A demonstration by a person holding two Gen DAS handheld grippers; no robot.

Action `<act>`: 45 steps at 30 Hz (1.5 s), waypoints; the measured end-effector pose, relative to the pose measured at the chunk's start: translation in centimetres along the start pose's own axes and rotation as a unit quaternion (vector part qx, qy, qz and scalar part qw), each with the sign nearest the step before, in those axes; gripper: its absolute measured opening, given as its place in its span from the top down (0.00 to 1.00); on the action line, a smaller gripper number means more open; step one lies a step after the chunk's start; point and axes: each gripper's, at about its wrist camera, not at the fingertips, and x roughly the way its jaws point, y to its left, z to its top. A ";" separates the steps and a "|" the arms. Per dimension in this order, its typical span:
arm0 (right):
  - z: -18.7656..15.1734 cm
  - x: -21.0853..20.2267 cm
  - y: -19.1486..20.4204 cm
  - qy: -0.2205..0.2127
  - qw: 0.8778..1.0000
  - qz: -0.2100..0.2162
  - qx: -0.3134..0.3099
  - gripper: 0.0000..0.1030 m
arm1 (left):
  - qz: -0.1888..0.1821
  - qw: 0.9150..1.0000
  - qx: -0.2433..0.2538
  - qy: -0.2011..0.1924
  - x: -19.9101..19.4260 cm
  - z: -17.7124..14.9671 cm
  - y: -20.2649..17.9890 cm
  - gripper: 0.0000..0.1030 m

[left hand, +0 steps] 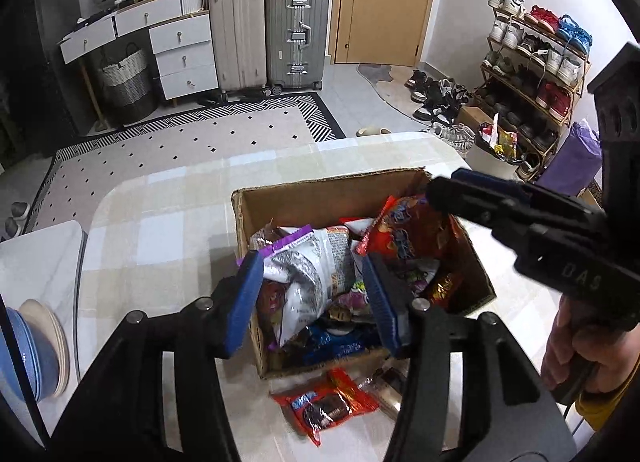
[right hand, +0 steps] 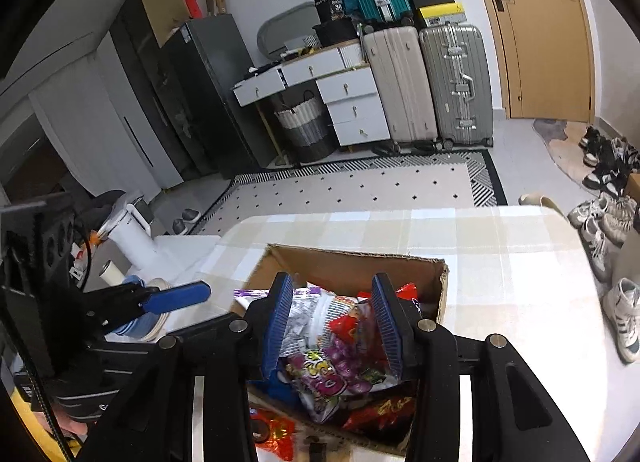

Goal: Organize snacks
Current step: 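Move both tools back toward the cookie pack and cracker pack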

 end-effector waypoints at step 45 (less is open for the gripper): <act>-19.6 -23.6 7.8 -0.174 0.984 0.025 -0.040 0.01 | 0.064 0.964 -0.045 -0.254 -27.4 -22.1 -2.3 0.01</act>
